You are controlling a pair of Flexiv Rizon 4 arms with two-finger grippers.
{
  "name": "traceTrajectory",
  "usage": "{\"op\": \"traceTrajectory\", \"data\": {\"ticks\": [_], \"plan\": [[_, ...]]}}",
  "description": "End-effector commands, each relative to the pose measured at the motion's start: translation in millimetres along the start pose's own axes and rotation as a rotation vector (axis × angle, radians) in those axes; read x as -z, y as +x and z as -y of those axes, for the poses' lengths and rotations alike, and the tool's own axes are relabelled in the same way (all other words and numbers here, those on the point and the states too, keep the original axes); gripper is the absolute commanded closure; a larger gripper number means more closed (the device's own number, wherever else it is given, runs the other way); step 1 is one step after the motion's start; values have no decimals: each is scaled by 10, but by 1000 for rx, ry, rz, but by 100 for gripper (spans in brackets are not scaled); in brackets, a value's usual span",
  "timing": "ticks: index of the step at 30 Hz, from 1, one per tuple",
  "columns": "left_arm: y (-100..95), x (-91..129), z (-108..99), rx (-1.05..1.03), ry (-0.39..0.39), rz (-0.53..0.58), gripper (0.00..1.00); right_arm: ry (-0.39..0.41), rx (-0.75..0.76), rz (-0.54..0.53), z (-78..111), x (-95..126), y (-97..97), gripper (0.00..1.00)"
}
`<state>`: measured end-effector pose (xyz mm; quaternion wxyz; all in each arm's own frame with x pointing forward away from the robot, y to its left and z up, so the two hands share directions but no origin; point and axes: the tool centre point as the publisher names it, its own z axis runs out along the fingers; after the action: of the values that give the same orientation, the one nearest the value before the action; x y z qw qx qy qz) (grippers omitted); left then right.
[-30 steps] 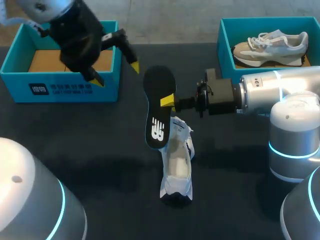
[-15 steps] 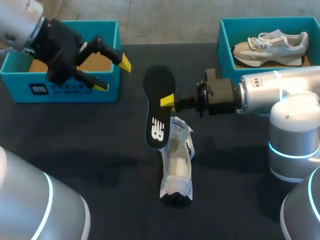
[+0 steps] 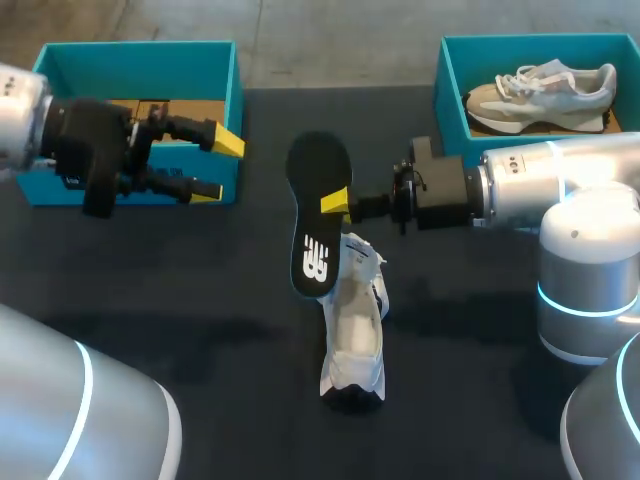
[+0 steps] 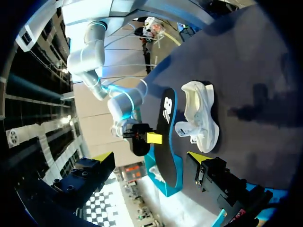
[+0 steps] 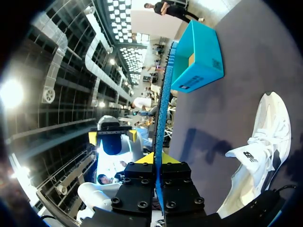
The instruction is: Take the shoe out of the shoebox, open the shoe tongue, remove and reinsert the insole, then place the shoe into the shoebox
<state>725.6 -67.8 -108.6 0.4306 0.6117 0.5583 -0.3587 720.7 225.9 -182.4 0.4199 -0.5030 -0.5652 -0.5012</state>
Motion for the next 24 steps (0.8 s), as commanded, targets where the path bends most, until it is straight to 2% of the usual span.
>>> {"op": "traceTrajectory", "data": {"ticks": [1, 7, 12, 13, 24], "plan": [[134, -23, 25, 26, -21, 160, 0, -4, 0, 2, 10, -20, 4, 100], [250, -152, -47, 48, 0, 182, 0, -4, 0, 2, 10, -20, 4, 100], [285, -173, -118, 48, 4, 337, 0, -4, 0, 2, 10, -20, 4, 100], [291, -170, -143, 54, -14, 331, 0, -4, 0, 2, 10, -20, 4, 100], [291, -170, -143, 54, -14, 331, 0, -4, 0, 2, 10, -20, 4, 100]]}}
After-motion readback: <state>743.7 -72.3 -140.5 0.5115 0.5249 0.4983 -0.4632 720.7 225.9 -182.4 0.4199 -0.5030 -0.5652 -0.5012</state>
